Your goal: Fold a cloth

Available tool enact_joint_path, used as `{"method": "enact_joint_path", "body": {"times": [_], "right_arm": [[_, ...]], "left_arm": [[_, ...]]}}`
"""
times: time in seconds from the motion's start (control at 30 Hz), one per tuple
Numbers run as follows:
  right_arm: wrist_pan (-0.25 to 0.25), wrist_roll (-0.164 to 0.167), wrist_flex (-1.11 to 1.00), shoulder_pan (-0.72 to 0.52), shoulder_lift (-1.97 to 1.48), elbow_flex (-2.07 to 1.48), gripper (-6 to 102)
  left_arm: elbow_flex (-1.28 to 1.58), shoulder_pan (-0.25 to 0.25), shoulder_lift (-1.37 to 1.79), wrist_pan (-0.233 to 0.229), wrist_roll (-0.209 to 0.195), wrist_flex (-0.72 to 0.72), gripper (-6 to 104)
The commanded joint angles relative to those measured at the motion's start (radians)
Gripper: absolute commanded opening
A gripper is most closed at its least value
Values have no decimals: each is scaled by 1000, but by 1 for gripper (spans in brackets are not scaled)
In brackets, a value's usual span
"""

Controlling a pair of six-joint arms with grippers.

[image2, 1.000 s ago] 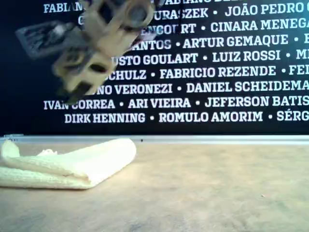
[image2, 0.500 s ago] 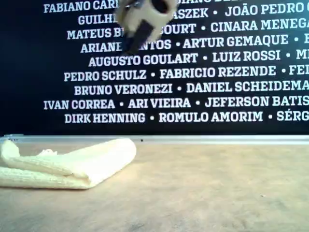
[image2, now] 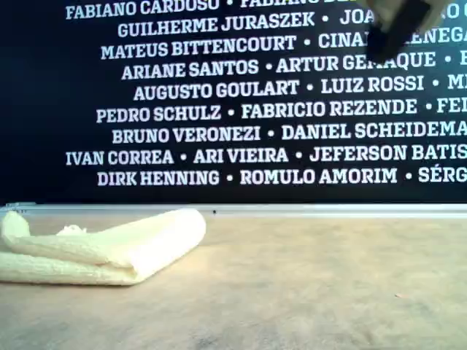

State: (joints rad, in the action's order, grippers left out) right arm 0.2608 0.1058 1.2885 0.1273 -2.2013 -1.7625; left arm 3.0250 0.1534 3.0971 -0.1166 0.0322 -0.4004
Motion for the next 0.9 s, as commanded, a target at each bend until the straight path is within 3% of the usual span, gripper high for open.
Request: {"method": "enact_joint_path", "body": {"times": [0.0,0.37,0.87], "right_arm": [[8,-11,-296,-77,-78,-69,0],[-8,-2,-925,-229,-150,-630,0],[-8,0,-1032,-235,-868,-1232,-1]], "left_arm": [[-23,-69,21,48,6,5,53],[-23,-97,23,49,5,5,0],[-18,-120,23,49,-9,3,-1]]}}
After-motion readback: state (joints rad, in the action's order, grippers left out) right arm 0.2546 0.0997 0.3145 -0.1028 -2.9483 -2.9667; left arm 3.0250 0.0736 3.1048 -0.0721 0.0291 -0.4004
